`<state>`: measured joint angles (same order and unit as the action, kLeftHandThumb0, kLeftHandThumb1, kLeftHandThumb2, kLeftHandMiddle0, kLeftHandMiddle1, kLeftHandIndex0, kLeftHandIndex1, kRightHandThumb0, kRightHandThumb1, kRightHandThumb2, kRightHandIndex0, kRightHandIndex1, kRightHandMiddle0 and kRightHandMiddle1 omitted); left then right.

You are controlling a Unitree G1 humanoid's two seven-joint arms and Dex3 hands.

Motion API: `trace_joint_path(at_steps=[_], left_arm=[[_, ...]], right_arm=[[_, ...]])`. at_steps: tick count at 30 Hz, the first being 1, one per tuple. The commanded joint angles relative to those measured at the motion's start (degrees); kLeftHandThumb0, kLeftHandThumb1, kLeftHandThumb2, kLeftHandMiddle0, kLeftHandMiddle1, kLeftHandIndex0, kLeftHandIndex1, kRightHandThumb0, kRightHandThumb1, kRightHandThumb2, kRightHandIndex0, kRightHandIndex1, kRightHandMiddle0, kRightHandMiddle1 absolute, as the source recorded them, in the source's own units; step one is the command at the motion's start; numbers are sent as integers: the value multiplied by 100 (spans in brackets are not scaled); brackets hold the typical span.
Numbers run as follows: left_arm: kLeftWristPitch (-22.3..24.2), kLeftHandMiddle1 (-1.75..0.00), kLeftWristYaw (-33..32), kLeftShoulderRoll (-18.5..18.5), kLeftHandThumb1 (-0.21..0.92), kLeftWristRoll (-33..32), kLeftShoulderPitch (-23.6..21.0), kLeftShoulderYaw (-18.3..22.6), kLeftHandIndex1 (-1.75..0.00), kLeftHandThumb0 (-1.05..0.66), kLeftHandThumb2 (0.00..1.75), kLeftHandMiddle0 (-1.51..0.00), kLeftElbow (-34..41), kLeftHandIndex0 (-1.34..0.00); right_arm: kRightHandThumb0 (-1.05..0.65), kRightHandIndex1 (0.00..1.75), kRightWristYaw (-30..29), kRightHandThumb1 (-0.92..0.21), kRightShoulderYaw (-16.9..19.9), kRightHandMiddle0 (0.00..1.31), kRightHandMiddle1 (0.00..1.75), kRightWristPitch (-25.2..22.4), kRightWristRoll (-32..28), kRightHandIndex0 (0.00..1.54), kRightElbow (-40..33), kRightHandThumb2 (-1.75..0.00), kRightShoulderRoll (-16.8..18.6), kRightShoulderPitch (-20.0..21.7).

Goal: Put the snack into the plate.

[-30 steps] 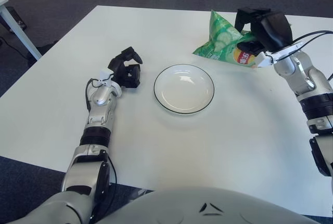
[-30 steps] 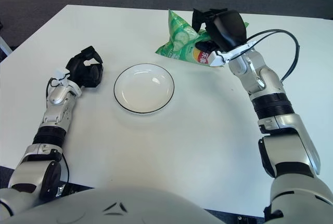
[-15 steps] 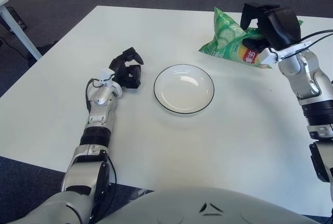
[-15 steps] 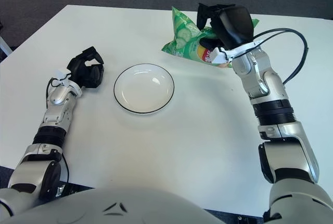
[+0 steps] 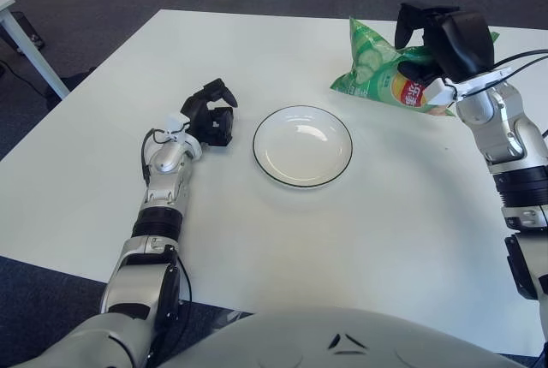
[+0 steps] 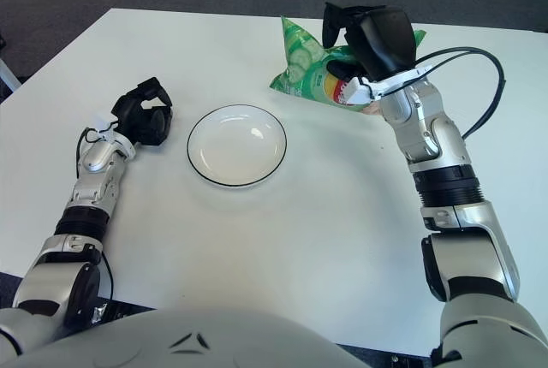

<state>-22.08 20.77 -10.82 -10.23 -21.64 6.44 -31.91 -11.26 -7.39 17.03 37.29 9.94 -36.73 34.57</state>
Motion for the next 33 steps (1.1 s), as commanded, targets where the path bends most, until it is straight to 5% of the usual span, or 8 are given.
trace_joint_path(at_steps=[1,33], left_arm=[[-66,-175,-54,232,31,78,437,-71,-175,-48,132,-126,-282,-61],[51,-175,-546,296,28,413,449,-242,-175,-49,135,-126,-171,-64]], right_arm=[[0,173,-15,4,87,65,175,161,-123,88,-10,-172,67,81],[0,163,782,0,45,62,175,600,-411,89,-490,-165,441,398]])
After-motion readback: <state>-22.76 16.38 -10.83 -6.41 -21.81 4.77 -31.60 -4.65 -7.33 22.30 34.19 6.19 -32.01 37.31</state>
